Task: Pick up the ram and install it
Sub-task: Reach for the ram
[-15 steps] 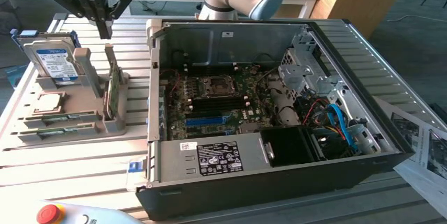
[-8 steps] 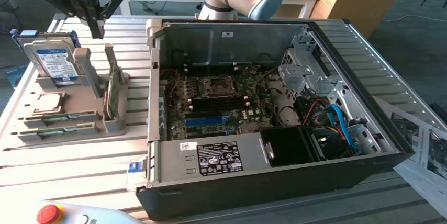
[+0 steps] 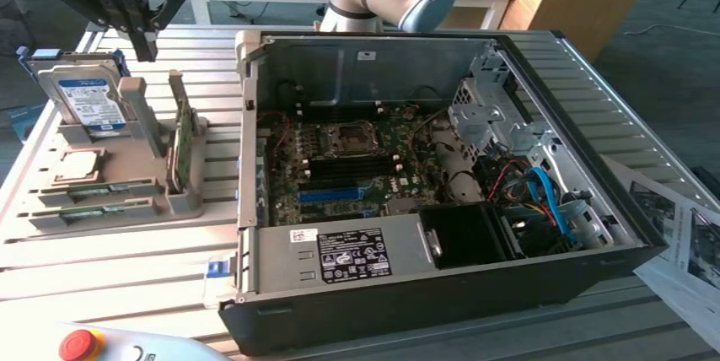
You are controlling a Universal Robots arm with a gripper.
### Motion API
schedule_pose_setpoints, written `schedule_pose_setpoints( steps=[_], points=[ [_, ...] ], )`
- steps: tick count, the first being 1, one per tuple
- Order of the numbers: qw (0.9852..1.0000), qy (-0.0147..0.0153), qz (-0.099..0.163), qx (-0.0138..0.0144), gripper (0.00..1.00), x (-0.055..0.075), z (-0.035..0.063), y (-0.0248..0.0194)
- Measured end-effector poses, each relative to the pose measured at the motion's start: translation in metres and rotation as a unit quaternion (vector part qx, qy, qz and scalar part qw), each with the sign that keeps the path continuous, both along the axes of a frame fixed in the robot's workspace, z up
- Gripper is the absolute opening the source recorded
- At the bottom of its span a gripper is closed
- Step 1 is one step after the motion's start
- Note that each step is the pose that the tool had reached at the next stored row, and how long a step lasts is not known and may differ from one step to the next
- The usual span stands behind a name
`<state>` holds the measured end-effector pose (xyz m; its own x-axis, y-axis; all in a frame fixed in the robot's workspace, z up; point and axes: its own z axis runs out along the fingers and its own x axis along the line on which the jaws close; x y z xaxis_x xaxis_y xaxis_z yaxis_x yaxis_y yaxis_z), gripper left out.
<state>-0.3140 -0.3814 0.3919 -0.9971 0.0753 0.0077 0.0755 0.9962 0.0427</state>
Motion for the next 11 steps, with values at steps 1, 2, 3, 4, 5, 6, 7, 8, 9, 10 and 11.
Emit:
schedule_pose_setpoints(
  steps=[1,2,3,4,5,6,7,8,9,10,11],
  points=[
    [1.0000,0.0003,0.000,0.0000,0.11,-0.001,-0.0001,0.0001],
    [1.0000,0.0006,0.000,0.0000,0.11,-0.003,-0.0001,0.0002],
    [1.0000,0.0009,0.000,0.0000,0.11,-0.004,-0.0001,0.0003],
    [1.0000,0.0012,0.000,0.0000,0.11,-0.006,-0.0001,0.0004],
    [1.0000,0.0015,0.000,0.0000,0.11,-0.007,-0.0002,0.0005],
    [1.0000,0.0018,0.000,0.0000,0.11,-0.008,-0.0002,0.0007],
    [1.0000,0.0019,0.000,0.0000,0.11,-0.010,-0.0003,0.0009],
    [1.0000,0.0022,0.000,0.0000,0.11,-0.011,-0.0003,0.0012],
    [1.0000,0.0024,0.000,0.0000,0.11,-0.013,-0.0003,0.0014],
    [1.0000,0.0026,0.000,0.0000,0.11,-0.015,-0.0004,0.0017],
    [1.0000,0.0028,0.000,0.0000,0.11,-0.016,-0.0004,0.0019]
  ],
)
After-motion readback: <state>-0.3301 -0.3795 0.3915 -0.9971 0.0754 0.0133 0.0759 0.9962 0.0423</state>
